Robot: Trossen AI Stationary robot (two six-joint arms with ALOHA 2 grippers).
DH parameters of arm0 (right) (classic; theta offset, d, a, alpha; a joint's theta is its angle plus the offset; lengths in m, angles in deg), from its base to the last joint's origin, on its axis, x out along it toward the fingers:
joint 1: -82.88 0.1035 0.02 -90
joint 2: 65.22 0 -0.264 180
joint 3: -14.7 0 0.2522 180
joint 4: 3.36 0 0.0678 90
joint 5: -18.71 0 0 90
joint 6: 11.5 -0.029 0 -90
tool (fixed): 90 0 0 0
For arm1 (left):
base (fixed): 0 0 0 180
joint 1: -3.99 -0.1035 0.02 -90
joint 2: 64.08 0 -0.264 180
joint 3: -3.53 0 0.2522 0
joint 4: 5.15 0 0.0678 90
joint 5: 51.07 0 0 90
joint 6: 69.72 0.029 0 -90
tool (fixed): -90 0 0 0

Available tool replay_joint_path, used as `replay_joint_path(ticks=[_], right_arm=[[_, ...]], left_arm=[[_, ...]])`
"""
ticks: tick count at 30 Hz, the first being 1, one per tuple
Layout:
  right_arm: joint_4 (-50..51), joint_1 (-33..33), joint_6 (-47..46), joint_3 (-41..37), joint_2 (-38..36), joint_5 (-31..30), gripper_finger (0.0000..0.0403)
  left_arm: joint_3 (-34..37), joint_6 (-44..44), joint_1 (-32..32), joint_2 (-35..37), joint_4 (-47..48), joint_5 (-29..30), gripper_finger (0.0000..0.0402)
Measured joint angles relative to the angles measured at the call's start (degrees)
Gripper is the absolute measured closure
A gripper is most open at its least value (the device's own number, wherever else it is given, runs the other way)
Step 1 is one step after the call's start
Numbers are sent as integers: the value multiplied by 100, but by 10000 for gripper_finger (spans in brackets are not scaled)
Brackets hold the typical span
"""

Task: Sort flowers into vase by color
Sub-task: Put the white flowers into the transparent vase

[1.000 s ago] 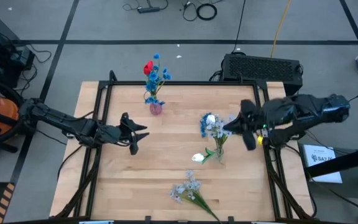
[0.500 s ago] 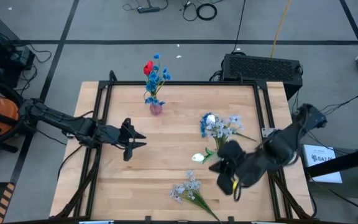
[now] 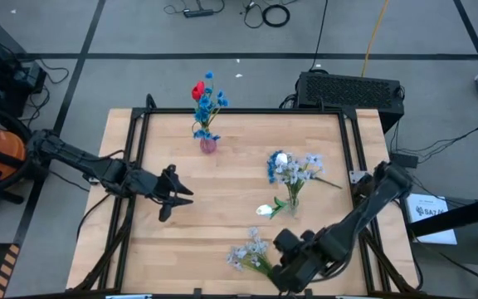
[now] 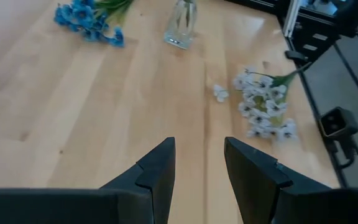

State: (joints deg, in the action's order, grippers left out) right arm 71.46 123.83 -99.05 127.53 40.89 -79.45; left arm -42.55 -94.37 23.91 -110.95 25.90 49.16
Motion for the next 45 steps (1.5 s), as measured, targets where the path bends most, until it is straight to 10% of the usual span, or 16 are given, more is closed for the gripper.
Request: replay_joint_path(ticks=[10, 33, 37, 45], right_arm=[[-117, 79, -327, -2, 981, 248, 386], [-1020, -2, 486, 2, 2281, 197, 186], [-1100, -43, 685, 17, 2388, 341, 207], [-1229, -18, 728, -6, 2292, 266, 384]], left_arm=[[0, -4, 217, 0, 34, 10, 256], [2, -8, 230, -2, 169, 75, 256], [2, -10, 230, -2, 172, 75, 256], [2, -41, 229, -2, 170, 44, 256]])
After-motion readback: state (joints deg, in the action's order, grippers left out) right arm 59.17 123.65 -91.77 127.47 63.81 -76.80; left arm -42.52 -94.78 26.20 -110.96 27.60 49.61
